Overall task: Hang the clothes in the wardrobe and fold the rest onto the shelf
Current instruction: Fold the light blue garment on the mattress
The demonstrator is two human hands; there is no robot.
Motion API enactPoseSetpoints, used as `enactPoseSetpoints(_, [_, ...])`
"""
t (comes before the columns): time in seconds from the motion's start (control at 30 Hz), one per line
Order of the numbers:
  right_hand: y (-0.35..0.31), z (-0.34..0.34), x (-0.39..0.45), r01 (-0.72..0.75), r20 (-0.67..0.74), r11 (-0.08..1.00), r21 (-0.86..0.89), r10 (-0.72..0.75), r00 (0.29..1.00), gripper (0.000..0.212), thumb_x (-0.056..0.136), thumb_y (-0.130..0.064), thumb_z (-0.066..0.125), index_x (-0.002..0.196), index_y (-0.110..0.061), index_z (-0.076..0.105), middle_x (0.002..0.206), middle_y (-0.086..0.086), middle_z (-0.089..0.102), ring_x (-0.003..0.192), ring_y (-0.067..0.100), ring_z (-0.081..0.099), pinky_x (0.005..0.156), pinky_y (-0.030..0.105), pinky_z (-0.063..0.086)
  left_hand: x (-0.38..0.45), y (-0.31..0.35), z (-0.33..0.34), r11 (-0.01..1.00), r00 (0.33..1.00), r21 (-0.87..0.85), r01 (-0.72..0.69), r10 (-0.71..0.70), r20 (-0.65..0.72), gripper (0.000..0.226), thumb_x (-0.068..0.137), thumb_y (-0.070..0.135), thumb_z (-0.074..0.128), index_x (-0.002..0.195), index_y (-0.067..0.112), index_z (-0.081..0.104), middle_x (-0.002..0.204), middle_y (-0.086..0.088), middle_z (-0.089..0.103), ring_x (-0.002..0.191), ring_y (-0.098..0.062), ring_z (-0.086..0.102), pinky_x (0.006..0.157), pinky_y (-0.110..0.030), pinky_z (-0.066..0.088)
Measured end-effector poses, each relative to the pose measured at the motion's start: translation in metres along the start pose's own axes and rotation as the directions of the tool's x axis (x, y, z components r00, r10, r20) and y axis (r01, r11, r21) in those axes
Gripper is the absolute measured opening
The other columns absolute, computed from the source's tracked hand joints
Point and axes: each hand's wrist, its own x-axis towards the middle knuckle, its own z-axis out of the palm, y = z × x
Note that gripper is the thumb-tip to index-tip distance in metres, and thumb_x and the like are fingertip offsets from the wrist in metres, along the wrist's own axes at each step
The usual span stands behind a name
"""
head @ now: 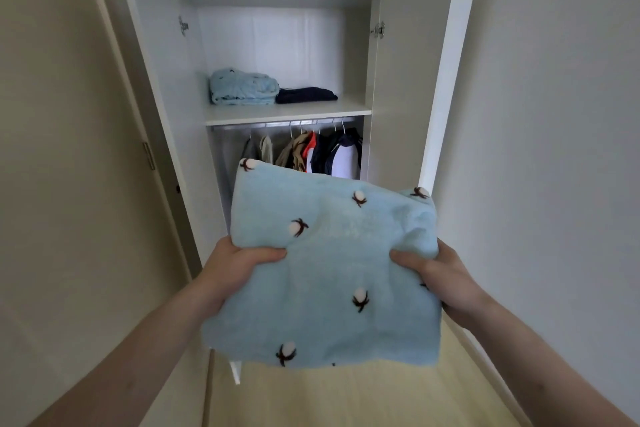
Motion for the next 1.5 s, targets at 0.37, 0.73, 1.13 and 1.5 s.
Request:
enactPoseSetpoints(0.37, [-0.031,-0.017,0.204,0.07,-0.025,0.997,-0.023,-0.07,0.997,0.045,0.082,-0.018,0.083,0.124,-0.021,0.066,0.112,0.001,0.077,0.1,0.025,0.076,0.091,0.05,0.06,0.195,0.049,0.013,0.997,0.995,0.012,-0.075,0.076,-0.058,0.047,0.059,0.026,0.095,0.103,0.021,0.079,0.097,0.003,0.08,0.083,-0.019,0.077,0.067,-0.035,0.061])
enactPoseSetpoints(0.73, [-0.062,-0.044,0.43,0.095,-0.016,0.994,-0.05,-0.096,0.995,0.043,0.08,-0.021,0.084,0.12,-0.019,0.07,0.109,0.001,0.078,0.098,0.023,0.076,0.088,0.048,0.061,0.389,0.107,0.035,0.992,0.981,0.034,-0.119,0.123,-0.152,0.037,0.063,0.023,0.094,0.097,0.025,0.079,0.09,0.006,0.079,0.073,-0.015,0.076,0.05,-0.025,0.059])
enactPoseSetpoints(1.13, [-0.096,-0.028,0.639,0.138,-0.089,0.985,-0.102,-0.148,0.985,0.044,0.078,-0.023,0.086,0.118,-0.021,0.07,0.106,0.0,0.079,0.094,0.022,0.077,0.085,0.046,0.062,0.606,0.171,0.02,0.994,0.983,0.064,-0.093,0.102,-0.155,0.061,0.056,0.03,0.096,0.112,0.017,0.074,0.099,0.001,0.078,0.083,-0.023,0.076,0.069,-0.036,0.061])
enactPoseSetpoints(1.5, [-0.125,-0.005,0.808,0.129,-0.198,0.98,-0.152,-0.158,0.967,0.049,0.077,-0.025,0.088,0.12,-0.016,0.069,0.108,0.004,0.078,0.093,0.025,0.077,0.084,0.044,0.062,0.795,0.216,-0.003,0.991,0.989,-0.007,-0.132,0.131,-0.076,0.06,0.053,0.022,0.092,0.108,0.013,0.073,0.098,-0.005,0.079,0.082,-0.026,0.076,0.074,-0.039,0.063])
